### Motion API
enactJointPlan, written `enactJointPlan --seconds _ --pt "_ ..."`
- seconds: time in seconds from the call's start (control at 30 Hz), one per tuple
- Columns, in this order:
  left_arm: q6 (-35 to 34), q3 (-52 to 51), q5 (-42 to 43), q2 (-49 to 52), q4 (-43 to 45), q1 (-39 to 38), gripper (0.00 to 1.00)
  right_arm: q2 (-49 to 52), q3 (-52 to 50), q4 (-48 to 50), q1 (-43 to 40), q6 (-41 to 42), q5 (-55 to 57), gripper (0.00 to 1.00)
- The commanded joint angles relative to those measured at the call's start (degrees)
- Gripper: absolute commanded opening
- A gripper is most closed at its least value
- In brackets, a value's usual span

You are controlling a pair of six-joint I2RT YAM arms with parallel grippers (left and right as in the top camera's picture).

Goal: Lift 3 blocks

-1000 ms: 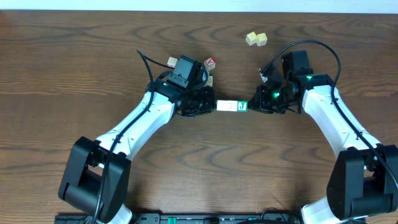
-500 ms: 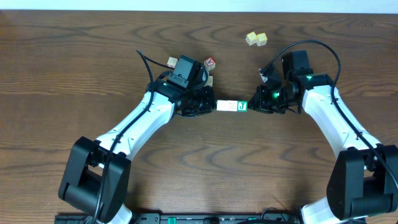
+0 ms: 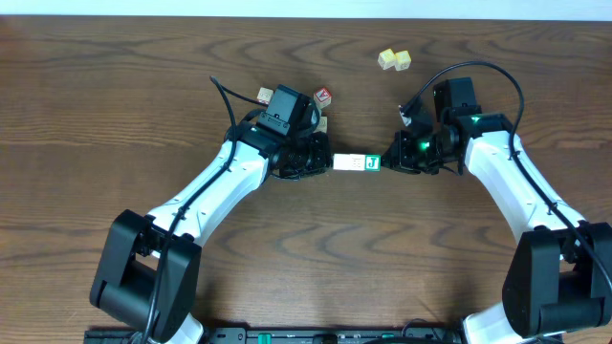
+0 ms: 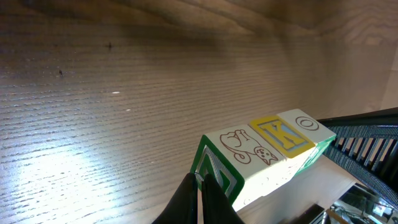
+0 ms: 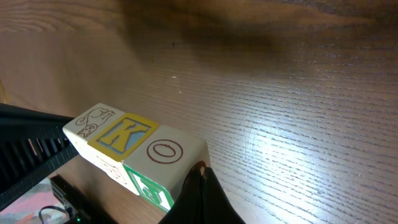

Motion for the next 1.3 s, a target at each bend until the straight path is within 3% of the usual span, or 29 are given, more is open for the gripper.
enactJointPlan --seconds 0.0,1.27 --pt "-0.52 0.7 5.33 -1.16 1.6 -1.9 0.07 -1.01 1.66 0.83 3.54 0.52 -11.67 0.01" --pt "-0.52 0.7 5.33 -1.16 1.6 -1.9 0.07 -1.01 1.66 1.92 3.54 1.73 -11.67 0.01"
